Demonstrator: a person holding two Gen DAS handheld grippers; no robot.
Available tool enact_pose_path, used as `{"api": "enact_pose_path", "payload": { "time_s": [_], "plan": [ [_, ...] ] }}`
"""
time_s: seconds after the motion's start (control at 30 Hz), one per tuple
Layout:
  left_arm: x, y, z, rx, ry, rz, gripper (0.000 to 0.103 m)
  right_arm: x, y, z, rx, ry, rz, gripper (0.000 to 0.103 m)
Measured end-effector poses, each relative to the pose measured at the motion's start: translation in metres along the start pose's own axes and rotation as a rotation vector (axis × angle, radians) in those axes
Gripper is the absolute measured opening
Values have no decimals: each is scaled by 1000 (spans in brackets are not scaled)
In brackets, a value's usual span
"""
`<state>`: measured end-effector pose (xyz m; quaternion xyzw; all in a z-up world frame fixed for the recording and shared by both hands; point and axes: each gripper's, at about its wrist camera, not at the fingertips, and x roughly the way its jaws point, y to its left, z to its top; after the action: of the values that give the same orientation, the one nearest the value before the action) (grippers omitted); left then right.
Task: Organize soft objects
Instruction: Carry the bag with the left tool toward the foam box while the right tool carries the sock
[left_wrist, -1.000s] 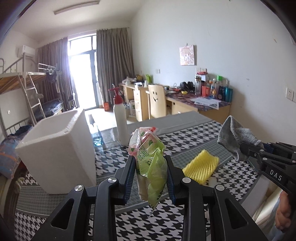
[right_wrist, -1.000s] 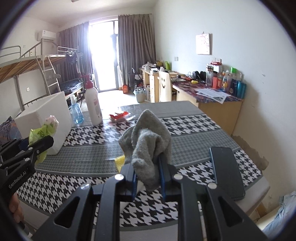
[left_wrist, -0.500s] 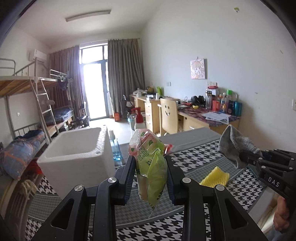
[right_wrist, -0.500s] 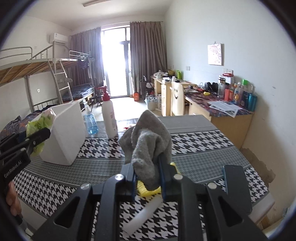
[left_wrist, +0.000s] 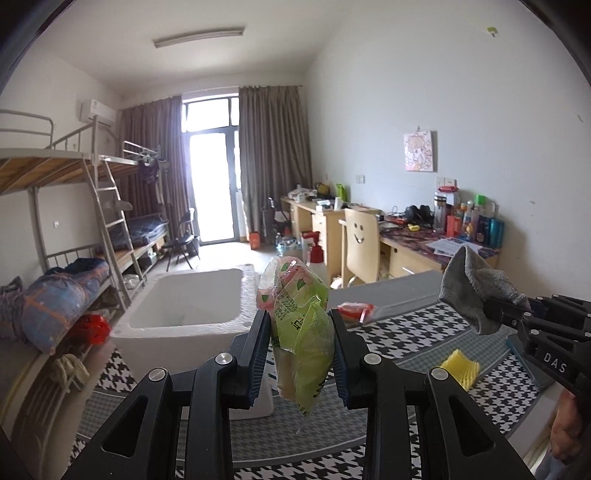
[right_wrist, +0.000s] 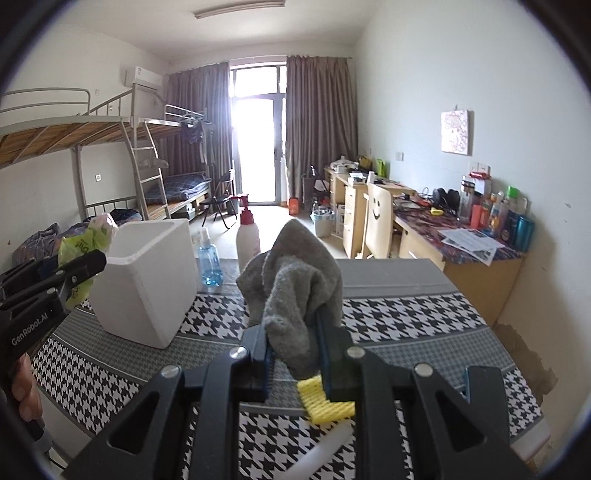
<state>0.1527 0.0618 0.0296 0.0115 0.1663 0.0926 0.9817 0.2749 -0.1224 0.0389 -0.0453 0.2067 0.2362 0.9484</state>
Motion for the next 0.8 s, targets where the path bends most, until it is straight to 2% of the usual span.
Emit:
{"api": "enact_pose_path", "payload": {
  "time_s": [0.8],
  "plan": [
    [-7, 47, 4, -44, -4, 153, 33, 18, 48, 33, -90, -24, 133, 24]
  ]
}}
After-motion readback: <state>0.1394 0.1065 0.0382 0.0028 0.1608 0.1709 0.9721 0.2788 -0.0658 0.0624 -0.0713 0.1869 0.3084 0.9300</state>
